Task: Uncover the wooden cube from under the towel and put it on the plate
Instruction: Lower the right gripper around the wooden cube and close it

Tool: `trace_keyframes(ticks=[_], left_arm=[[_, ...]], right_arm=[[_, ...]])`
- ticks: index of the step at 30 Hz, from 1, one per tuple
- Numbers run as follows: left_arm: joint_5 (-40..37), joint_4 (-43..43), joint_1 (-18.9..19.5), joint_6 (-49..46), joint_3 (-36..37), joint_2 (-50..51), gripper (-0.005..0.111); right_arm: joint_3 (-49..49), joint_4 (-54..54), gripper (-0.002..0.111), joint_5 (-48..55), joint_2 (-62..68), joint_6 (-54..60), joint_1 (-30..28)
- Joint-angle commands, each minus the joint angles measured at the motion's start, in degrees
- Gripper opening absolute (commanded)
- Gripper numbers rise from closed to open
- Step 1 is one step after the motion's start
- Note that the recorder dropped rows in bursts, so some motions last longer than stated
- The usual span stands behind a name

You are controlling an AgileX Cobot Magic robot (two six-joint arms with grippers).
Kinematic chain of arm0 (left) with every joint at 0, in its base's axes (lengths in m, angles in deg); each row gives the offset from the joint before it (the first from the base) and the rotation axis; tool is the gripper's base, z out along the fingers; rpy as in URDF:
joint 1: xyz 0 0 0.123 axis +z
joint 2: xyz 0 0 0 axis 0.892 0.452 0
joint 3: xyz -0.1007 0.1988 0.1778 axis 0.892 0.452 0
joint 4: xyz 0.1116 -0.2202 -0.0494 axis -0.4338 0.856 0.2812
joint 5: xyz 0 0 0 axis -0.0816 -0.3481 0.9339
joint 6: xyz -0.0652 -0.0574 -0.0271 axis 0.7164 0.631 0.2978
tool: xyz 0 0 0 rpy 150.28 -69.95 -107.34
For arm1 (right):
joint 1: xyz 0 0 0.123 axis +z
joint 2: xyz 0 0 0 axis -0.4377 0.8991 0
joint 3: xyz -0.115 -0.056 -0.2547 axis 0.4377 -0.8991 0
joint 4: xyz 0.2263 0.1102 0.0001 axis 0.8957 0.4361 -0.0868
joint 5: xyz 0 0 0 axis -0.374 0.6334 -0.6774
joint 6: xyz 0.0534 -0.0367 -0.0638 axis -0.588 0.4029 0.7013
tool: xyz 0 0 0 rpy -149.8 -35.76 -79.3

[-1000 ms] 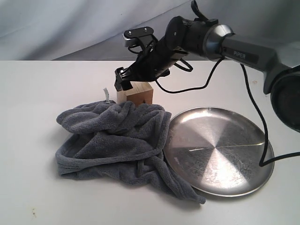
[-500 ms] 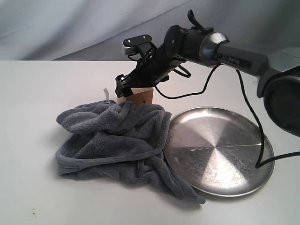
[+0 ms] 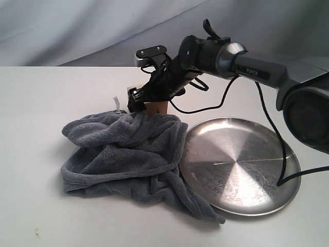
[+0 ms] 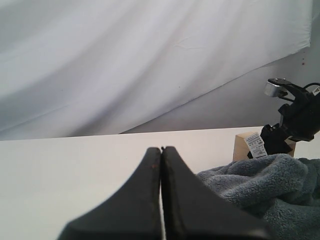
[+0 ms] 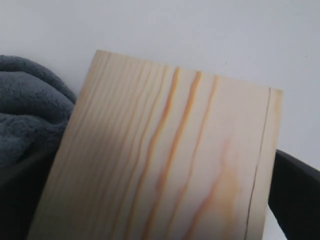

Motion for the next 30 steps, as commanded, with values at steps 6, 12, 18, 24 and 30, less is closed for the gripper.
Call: trace_keyframes(ticks=[6,12,18,24,30], left_arm=[[0.6,0.1,0.1,0.1,0.3,-0.2,0.0],[0.6,0.1,0.1,0.1,0.3,-0.2,0.0],[0.6,0.1,0.1,0.1,0.3,-0.2,0.0],[0.6,0.1,0.1,0.1,0.3,-0.2,0.0],[0.6,0.1,0.1,0.1,0.3,-0.2,0.0]], right_arm=[[0.3,0.4,0.075,-2.0,-0.3,-1.4,0.0],[0.3,0.4,0.069,-2.0,-0.3,-1.8,0.0],[0.3,0.4,0.055,-2.0,-1.8,-1.8,0.0],[0.3,0.4,0.053,-1.3,-3.1,-1.9,0.0],[0.3,-0.1,0.053,-0.3,-4.2,-2.0,0.0]])
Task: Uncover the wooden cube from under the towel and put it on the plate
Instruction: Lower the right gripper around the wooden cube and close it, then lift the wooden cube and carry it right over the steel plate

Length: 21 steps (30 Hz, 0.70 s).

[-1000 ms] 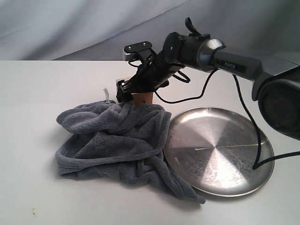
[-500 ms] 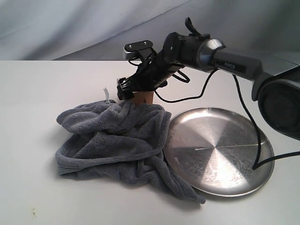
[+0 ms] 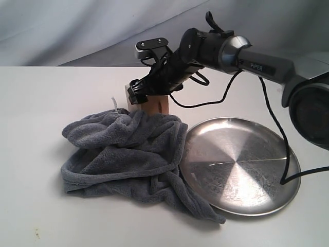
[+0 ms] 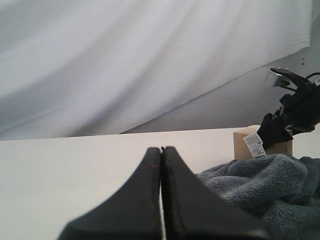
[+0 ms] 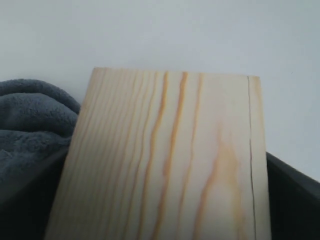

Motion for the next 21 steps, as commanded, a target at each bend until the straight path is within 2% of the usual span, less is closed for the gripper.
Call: trace_keyframes(ticks=[1,21], left_arm=[[0.6,0.1,0.1,0.1,0.3,-0.2,0.0],[0.6,0.1,0.1,0.1,0.3,-0.2,0.0]], right_arm=[[0.3,-0.6,0.053,0.2,-2.3,0.0,0.0],[0.3,-12.2,0.052,6.0,-7.0,-4.2,0.0]])
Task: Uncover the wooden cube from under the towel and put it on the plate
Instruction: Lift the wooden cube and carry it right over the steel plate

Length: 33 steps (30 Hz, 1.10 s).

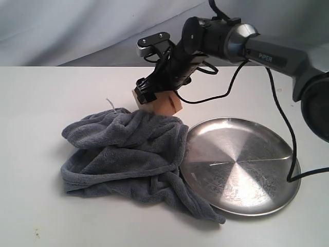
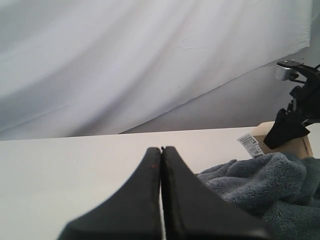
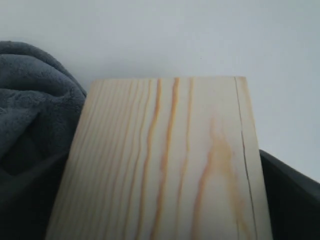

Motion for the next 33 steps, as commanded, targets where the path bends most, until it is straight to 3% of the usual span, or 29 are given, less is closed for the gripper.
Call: trace_keyframes(ticks=[1,14,20,27,33], left_arm=[[0.6,0.1,0.1,0.1,0.3,-0.2,0.0],[0.6,0.1,0.1,0.1,0.3,-0.2,0.0],[0.6,0.1,0.1,0.1,0.3,-0.2,0.0],[0.6,0.1,0.1,0.1,0.3,-0.2,0.0],[0.6,0.1,0.1,0.1,0.3,-0.2,0.0]], right_arm=[[0.4,-3.3,0.052,0.6,-4.2,-1.8,0.0],[0.4,-8.1,0.046,21.0,-9.1,-4.7,-0.2],[-0.8,-8.6,0.045,25.6,-12.8,-5.2,-0.2],[-13.2,-9.3,0.045,23.3,-20.8,-5.4,-0.2],[-29.5,-14.6,0.045,14.4,-29.1,-7.2,-0.2]])
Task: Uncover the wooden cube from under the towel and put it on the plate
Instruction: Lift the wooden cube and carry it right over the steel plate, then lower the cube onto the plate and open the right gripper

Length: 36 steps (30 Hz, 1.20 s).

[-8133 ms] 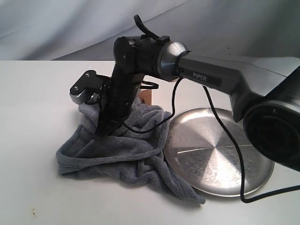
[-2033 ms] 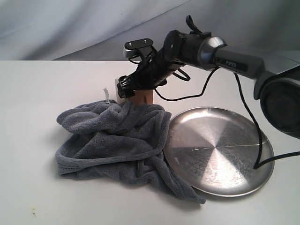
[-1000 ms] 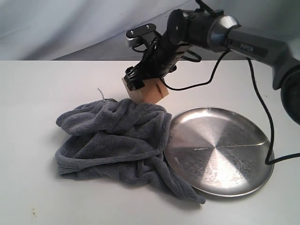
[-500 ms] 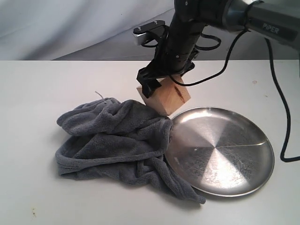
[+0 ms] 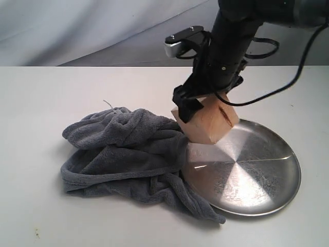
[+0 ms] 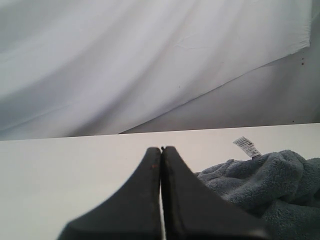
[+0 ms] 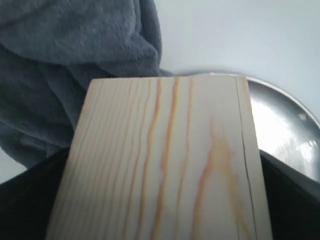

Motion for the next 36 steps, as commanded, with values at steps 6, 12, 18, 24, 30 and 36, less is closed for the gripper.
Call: trace_keyframes(ticks=[6,12,18,24,30,36], left_arm=[[0.6,0.1,0.1,0.1,0.3,-0.2,0.0],[0.6,0.1,0.1,0.1,0.3,-0.2,0.0],[0.6,0.1,0.1,0.1,0.3,-0.2,0.0],[0.6,0.1,0.1,0.1,0.3,-0.2,0.0],[0.6,0.1,0.1,0.1,0.3,-0.2,0.0],[0.6,0.1,0.1,0.1,0.3,-0.2,0.0]], right_arm=[[-24.0,-6.2,0.045,-21.7,-12.9,-5.2,-0.2],[-35.6,-6.9,0.045,-38.5,-16.7,-12.7,-1.3],[-43.4,-6.7,0.045,-51.4,-17.0,-16.2,-4.6],[-48.4,-6.7,0.045,-58.0,-16.9,-16.5,-4.6],[-50.1,-6.0,0.045,-63.4,-16.9,-17.1,-4.6],[-53.6,-5.2,0.045,-71.0,-16.9,-17.3,-4.6]])
